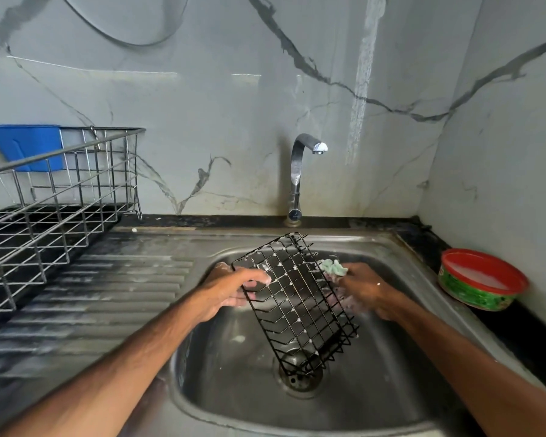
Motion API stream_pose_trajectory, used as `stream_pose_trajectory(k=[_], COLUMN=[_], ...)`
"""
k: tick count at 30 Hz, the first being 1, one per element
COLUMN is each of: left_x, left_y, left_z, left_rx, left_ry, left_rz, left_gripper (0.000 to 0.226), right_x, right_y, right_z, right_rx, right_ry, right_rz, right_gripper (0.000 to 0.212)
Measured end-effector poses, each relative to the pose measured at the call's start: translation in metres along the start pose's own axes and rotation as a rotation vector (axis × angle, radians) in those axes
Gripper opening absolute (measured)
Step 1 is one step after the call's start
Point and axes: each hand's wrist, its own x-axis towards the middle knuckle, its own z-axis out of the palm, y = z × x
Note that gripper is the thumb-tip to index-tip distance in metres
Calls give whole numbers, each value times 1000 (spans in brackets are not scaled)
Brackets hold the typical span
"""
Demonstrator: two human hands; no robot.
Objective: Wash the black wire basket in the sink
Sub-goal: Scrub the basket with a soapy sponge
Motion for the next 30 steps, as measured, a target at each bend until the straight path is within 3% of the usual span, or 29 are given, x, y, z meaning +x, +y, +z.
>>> stream_pose_trajectory(k=[2, 5, 7, 10, 13, 17, 22, 24, 27, 30], left_x=[0, -3, -4, -4, -4, -4, -2, 0, 1, 3], left_y=[0, 2, 2, 2, 2, 2, 0, -1, -2, -4], left_z=[1, 4, 4, 5, 7, 10, 11, 10, 9, 7], left_rx=[-3, -16, -29, -45, -49, -40, -47, -47, -46, -66], left_ry=[18, 18, 6, -12, -17, -12, -18, -20, -18, -40], left_rz=[6, 13, 18, 19, 45, 94, 115, 123, 134, 136], left_gripper=[86, 71, 81, 105, 90, 105, 109, 109, 107, 106], right_x=[1, 10, 10, 3, 1, 6, 3, 2, 0, -2], right_y=[-1, -5, -12, -25, -38, -42, -44, -45, -46, -45], right_z=[-1, -5, -3, 6, 19, 34, 48, 52, 57, 56], right_rx=[-137, -575, -725, -610, -479, -625, -753, -764, -788, -740], right_ry=[29, 196, 333, 399, 397, 425, 384, 343, 276, 288], right_rz=[-18, -142, -188, -274, -358, -457, -478, -490, -511, -544], right_gripper=[13, 14, 15, 16, 14, 20, 68, 77, 76, 61])
